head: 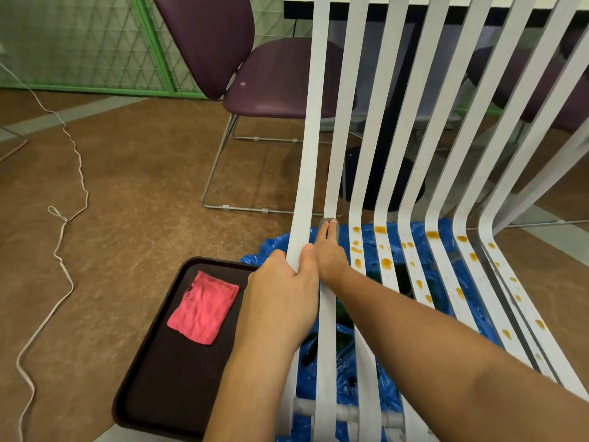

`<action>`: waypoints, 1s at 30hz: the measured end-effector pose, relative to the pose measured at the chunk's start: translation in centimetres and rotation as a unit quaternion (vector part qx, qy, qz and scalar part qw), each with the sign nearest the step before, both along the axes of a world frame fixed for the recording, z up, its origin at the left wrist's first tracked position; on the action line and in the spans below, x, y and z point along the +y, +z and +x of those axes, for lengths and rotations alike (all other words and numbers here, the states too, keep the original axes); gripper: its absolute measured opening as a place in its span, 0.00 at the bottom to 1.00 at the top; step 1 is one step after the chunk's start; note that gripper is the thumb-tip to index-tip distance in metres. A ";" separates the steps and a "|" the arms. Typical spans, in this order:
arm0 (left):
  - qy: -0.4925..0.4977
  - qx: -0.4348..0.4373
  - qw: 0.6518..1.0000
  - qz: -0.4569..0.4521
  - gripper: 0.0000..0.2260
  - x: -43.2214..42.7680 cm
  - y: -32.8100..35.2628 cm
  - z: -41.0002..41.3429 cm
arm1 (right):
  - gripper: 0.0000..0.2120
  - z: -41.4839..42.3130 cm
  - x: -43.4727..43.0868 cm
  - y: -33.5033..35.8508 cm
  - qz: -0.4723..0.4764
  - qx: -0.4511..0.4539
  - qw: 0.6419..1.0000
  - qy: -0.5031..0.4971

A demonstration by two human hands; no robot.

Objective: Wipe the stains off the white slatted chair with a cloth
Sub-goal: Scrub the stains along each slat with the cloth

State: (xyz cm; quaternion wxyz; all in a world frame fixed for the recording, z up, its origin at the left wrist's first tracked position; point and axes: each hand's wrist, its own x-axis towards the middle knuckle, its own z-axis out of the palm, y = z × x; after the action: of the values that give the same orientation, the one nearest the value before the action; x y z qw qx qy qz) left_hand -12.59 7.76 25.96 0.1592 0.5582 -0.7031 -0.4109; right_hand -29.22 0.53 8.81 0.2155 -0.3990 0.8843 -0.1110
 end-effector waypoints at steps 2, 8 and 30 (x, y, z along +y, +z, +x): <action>0.000 -0.001 1.000 -0.003 0.20 -0.1 -0.1 0.0 | 0.39 1.0 1.3 -0.5 -0.008 0.029 0.999 0.014; -0.010 -0.010 1.000 -0.003 0.18 -0.2 -0.2 -0.2 | 0.43 0.4 1.0 0.0 0.017 0.012 1.000 0.017; 0.004 -0.025 0.999 -0.026 0.19 -0.4 -0.3 -0.7 | 0.47 6.1 7.4 0.8 -0.002 -0.016 0.999 -0.028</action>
State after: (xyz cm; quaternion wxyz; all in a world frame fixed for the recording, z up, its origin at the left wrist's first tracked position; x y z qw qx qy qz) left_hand -13.28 7.38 25.67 0.1573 0.5669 -0.7149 -0.3779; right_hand -23.15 7.95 9.61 0.2255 -0.3726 0.8915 -0.1247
